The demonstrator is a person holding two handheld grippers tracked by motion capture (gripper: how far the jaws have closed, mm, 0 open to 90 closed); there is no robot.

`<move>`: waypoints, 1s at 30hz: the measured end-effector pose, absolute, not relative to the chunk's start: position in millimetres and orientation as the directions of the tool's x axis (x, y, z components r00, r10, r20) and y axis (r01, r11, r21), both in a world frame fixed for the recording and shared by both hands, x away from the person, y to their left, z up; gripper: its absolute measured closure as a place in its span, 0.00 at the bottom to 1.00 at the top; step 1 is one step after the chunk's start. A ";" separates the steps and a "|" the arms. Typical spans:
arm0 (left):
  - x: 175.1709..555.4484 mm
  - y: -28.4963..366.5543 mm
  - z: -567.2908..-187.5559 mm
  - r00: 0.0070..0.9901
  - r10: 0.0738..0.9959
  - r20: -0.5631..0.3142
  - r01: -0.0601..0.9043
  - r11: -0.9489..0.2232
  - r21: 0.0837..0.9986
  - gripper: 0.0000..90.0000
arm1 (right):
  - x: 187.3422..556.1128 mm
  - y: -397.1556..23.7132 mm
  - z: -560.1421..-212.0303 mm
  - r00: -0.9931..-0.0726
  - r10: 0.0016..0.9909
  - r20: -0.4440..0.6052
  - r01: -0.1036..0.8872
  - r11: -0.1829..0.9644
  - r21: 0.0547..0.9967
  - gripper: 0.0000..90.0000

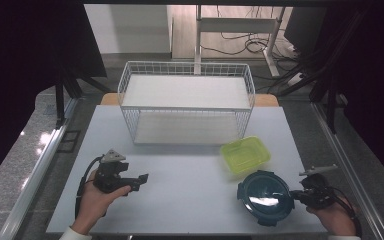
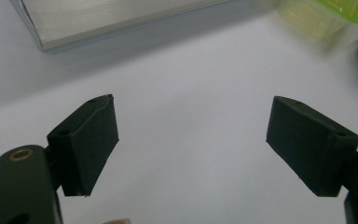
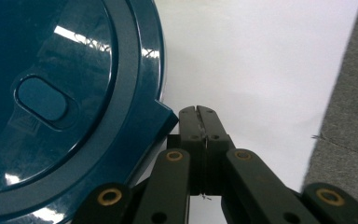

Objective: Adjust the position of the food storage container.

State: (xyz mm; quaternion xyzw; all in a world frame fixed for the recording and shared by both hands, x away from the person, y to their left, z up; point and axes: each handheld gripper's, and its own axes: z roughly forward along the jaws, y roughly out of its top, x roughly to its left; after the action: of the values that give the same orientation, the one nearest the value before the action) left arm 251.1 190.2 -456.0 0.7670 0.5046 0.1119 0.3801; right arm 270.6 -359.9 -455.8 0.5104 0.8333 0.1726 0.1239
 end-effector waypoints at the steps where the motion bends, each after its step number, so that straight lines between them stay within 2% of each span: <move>1: 251.2 190.4 -456.1 0.465 0.859 -0.213 0.690 -0.201 0.696 0.18 | 269.8 -356.2 -455.9 -0.455 0.890 -0.032 0.806 0.427 0.410 0.99; 17: 251.0 188.5 -457.1 0.467 0.859 -0.209 0.693 -0.209 0.690 0.18 | 261.5 -327.5 -458.2 -0.525 0.851 -0.010 0.781 0.486 0.392 0.99; 30: 251.3 187.1 -458.5 0.468 0.859 -0.207 0.696 -0.213 0.686 0.18 | 257.4 -303.6 -460.0 -0.540 0.841 0.013 0.779 0.495 0.385 0.99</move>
State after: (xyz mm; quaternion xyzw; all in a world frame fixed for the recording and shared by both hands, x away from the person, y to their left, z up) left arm 251.3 187.1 -458.5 0.7711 0.5041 0.1098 0.3732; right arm 257.4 -303.6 -460.0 0.4711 0.8599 0.1755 0.0884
